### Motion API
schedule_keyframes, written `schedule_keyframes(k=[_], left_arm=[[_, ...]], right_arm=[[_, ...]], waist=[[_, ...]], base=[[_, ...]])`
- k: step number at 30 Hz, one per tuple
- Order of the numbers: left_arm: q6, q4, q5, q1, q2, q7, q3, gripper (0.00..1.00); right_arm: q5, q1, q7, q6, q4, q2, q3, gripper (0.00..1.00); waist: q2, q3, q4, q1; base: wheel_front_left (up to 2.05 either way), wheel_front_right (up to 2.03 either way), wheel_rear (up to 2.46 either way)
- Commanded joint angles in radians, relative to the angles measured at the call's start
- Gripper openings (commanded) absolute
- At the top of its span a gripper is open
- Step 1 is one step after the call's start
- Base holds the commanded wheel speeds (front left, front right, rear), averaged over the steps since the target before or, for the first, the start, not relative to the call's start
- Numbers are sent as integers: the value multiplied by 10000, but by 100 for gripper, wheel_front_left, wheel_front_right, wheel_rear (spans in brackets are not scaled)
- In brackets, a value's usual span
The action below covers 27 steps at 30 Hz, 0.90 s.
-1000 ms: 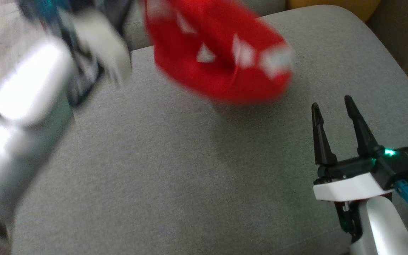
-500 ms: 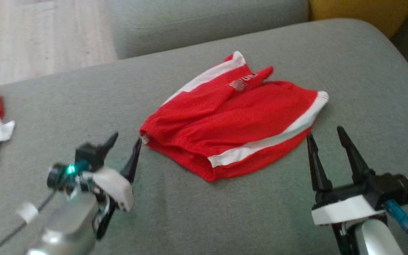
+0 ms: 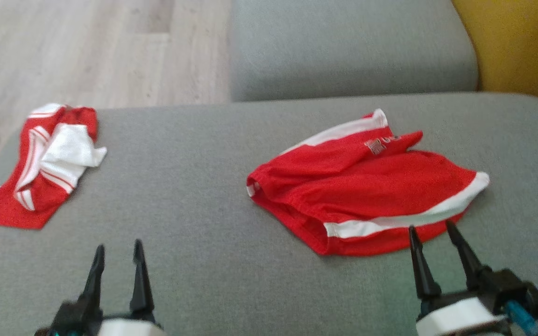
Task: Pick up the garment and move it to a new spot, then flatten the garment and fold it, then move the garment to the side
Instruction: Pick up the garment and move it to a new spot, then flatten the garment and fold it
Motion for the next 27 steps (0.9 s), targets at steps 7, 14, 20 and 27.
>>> schedule_keyframes(k=[7, 14, 20, 27], left_arm=[[-392, -2058, 2012, 1479, -1038, -110, 1680, 100], [-1209, -2354, 2826, 2068, -1573, -110, 2038, 100], [-1740, -2167, 3325, 2030, -1683, -110, 2266, 100], [-2000, -1936, 3579, 2016, -1852, -110, 2447, 100]], right_arm=[[299, 503, -53, -7, -459, -36, 635, 100], [538, 885, -53, -7, -706, -36, 547, 100], [698, 911, -53, -7, -745, -36, 442, 100], [693, 915, -53, -7, -750, -36, 356, 100]], waist=[[-1, -713, 407, 1], [-1, -672, 486, 1], [-1, -580, 449, 1], [-1, -565, 369, 1]], base=[[0, 0, 0], [0, 0, 0], [0, 0, 0], [0, 0, 0]])
